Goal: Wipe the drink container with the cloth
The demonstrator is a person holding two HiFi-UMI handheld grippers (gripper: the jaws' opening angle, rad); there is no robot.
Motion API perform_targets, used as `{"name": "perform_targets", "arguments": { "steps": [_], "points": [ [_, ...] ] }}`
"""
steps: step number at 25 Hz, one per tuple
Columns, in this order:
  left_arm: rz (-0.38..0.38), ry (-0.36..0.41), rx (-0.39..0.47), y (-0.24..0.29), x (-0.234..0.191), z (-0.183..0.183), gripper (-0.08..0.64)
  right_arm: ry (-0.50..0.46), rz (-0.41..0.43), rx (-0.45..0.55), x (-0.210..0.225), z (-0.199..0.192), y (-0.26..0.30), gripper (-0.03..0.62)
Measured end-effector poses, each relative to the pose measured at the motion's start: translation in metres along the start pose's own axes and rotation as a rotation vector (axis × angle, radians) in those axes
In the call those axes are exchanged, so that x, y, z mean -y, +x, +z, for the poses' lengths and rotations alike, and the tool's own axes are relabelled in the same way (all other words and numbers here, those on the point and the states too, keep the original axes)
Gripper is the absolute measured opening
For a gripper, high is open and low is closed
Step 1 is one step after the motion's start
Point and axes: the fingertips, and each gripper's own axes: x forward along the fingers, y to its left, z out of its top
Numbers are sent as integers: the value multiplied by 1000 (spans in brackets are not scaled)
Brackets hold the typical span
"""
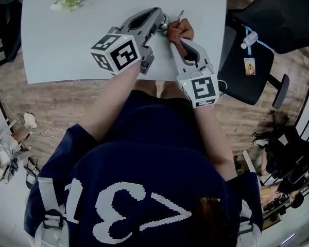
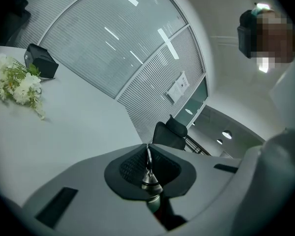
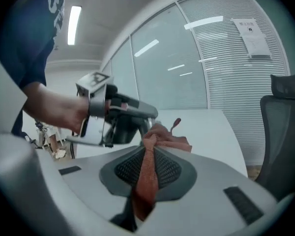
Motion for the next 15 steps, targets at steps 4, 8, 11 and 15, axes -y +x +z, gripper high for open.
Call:
{"name": "perform_targets", "arguments": {
  "steps": [4,8,11,15],
  "points": [
    [-9,5,-7,0,3,-1,23,-19,66,141,-19,56,7,63],
    [3,-11,-2,-1,0,-2,23,-49,72,107,-19,40,12,63],
    [-4,-6,-5,1,1,-1,23,-37,66,17,-15,1,6,61],
    [-12,11,-10,1,5,-2,23,-18,35,-192,-5,-61,-2,61]
  ]
}}
